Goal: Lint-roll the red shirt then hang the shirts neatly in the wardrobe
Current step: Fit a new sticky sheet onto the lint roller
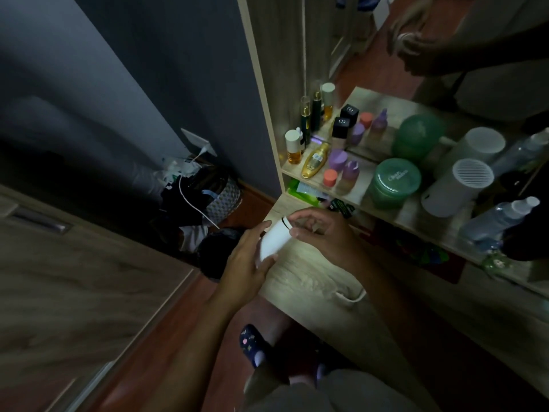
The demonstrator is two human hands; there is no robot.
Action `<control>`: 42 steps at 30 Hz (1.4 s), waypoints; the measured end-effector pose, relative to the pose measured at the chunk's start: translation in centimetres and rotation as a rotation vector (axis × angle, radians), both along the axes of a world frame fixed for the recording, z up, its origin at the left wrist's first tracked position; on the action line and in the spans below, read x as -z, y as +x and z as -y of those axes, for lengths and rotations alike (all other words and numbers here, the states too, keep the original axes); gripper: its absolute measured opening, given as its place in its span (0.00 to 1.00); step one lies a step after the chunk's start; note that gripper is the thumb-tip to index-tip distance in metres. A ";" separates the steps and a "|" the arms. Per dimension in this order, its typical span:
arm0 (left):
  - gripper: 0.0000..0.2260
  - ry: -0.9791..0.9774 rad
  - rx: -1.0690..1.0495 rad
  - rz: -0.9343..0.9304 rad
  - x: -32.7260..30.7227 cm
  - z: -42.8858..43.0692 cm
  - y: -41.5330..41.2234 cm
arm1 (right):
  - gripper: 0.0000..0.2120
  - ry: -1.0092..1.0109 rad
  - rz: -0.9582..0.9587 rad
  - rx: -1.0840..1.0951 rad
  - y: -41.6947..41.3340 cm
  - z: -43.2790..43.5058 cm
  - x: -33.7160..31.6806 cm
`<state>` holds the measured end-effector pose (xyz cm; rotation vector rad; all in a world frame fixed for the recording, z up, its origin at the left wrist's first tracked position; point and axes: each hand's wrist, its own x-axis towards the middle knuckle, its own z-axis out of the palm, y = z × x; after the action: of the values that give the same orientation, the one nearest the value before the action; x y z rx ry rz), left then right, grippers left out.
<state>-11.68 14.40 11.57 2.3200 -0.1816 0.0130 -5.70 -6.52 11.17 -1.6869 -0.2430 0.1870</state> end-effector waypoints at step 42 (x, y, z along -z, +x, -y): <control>0.28 -0.813 -0.551 -0.548 1.0 5.3 2.7 | 0.17 -0.967 -0.101 0.193 -1.0 6.3 17.5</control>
<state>-8.97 9.07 10.52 1.4268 0.6297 -0.2282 -6.74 -12.79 -6.35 -2.6335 0.1226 0.2670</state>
